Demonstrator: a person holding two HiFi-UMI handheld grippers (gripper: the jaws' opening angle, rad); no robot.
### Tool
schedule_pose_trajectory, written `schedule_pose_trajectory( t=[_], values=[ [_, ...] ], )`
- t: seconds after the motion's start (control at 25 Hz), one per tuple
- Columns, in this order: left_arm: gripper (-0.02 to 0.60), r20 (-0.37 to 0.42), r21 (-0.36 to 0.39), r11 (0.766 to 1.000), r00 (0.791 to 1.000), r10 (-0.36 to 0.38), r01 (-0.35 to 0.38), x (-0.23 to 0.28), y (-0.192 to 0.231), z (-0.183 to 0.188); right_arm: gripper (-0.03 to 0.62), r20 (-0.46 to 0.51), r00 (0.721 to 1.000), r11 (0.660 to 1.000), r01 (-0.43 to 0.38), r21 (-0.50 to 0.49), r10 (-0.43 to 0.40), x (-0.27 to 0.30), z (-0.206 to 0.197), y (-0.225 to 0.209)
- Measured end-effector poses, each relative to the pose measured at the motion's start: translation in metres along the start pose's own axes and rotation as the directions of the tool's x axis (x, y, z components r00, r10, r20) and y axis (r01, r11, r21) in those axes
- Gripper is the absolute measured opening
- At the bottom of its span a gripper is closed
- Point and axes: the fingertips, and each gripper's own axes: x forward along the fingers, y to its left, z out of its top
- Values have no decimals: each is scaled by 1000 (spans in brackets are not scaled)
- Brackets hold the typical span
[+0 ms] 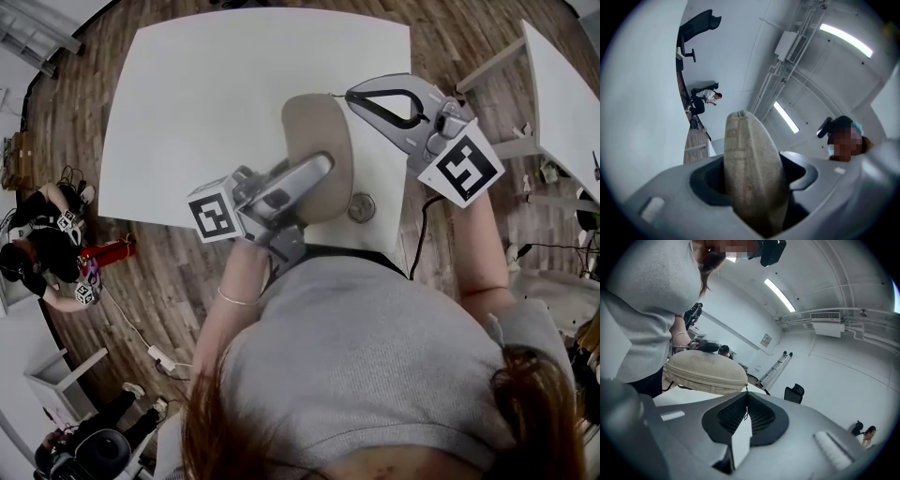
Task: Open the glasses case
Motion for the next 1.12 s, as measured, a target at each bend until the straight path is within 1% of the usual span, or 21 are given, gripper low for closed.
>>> schedule_pose_trajectory(
  t=[0.16, 0.48, 0.72, 1.12],
  values=[
    [314, -3, 6, 1000, 1000, 0, 0, 2, 0, 1, 11, -19, 1000, 1000, 11, -9, -11, -4, -1, 1],
    [314, 11, 4, 1000, 1000, 10, -10, 0, 0, 9, 9, -24, 1000, 1000, 20, -3, -20, -4, 3, 1],
    [314, 40, -19, 1000, 999, 15, -15, -6, 5, 13, 9, -39, 999, 1000, 2, 6, -1, -4, 2, 10],
    [314, 51, -7, 1000, 998, 29, -29, -4, 4, 16, 9, -46, 999, 1000, -8, 7, 8, -8, 4, 15]
  ],
)
